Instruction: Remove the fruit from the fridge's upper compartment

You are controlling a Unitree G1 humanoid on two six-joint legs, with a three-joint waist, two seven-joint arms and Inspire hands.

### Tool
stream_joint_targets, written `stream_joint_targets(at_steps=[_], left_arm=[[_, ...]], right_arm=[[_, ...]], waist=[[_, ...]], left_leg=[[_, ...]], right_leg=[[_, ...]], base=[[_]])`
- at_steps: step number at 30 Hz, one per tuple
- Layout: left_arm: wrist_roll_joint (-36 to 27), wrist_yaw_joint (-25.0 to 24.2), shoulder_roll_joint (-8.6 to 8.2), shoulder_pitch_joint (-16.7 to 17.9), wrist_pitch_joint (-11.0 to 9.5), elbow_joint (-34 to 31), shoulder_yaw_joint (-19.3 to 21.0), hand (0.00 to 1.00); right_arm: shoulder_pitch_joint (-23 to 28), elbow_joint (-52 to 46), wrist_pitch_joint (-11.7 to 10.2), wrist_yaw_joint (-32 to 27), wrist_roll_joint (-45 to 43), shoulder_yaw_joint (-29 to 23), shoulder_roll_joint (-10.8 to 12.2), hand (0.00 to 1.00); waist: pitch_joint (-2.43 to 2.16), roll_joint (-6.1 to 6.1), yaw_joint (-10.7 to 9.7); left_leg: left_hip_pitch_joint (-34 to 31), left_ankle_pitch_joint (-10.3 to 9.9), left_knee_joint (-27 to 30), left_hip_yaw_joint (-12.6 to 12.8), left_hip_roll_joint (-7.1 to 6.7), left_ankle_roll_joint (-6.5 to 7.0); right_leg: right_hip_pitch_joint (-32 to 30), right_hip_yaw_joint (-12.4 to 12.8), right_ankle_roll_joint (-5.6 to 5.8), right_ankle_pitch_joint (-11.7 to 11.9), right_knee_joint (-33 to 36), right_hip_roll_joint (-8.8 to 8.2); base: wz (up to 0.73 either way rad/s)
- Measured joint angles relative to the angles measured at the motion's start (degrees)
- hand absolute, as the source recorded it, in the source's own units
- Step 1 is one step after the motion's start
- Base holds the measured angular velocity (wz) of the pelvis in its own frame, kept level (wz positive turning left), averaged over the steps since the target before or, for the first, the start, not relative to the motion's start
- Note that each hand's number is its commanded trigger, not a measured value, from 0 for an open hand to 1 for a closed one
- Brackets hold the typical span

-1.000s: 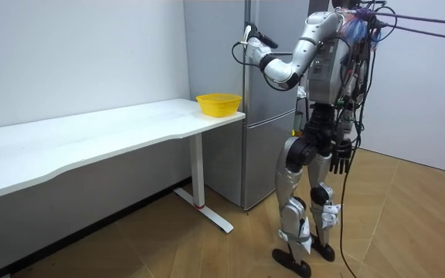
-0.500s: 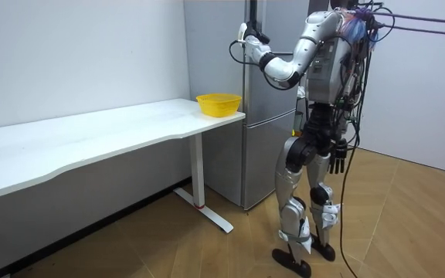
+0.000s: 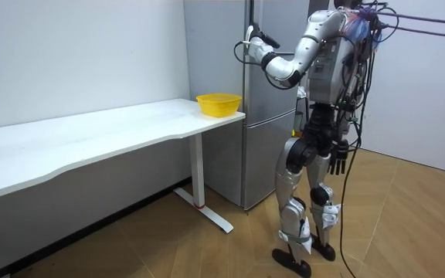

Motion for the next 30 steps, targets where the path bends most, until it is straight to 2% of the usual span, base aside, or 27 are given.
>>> stream_joint_targets(at_steps=[12, 16, 19, 30], left_arm=[[-1.18, -1.99, 0.06, -0.42, 0.09, -0.13, -0.55, 0.0], [-1.8, -2.73, 1.04, -0.46, 0.09, -0.13, -0.74, 0.0], [-2.14, -2.83, 1.97, -1.09, 0.09, -0.13, -1.62, 0.0], [-4.41, -2.83, 2.04, -1.56, 0.29, -0.13, -3.8, 0.0]], right_arm=[[-0.79, -0.21, 0.64, 1.05, -0.02, -0.02, -0.09, 0.0], [-0.78, -0.2, 0.64, 1.23, -0.02, 0.02, -0.09, 0.0], [-1.02, -0.21, 0.69, 1.29, -0.27, 0.62, -0.18, 0.0], [-2.36, 0.16, 0.6, 2.51, -0.31, 2.78, -1.06, 0.0]], waist=[[-0.28, -0.98, -0.07], [-0.44, -1.11, -0.13], [-0.31, -1.41, -0.11], [-0.3, -1.58, -0.11]], left_leg=[[-1.05, 0.0, 1.02, 0.29, 0.09, 0.01], [-1.02, -0.01, 1.09, 0.26, 0.1, 0.01], [-1.05, -0.01, 1.19, 0.13, 0.11, 0.02], [-1.04, -0.05, 1.19, 0.18, 0.05, 0.2]], right_leg=[[-0.33, -0.34, 0.04, -0.02, -0.03, -0.31], [-0.18, -0.46, 0.05, -0.02, 0.02, -0.31], [-0.14, -0.63, 0.06, -0.02, 0.09, -0.33], [-0.04, -0.97, 0.26, 0.11, 0.11, -0.47]], base=[[0.02], [0.0], [0.03], [0.01]])
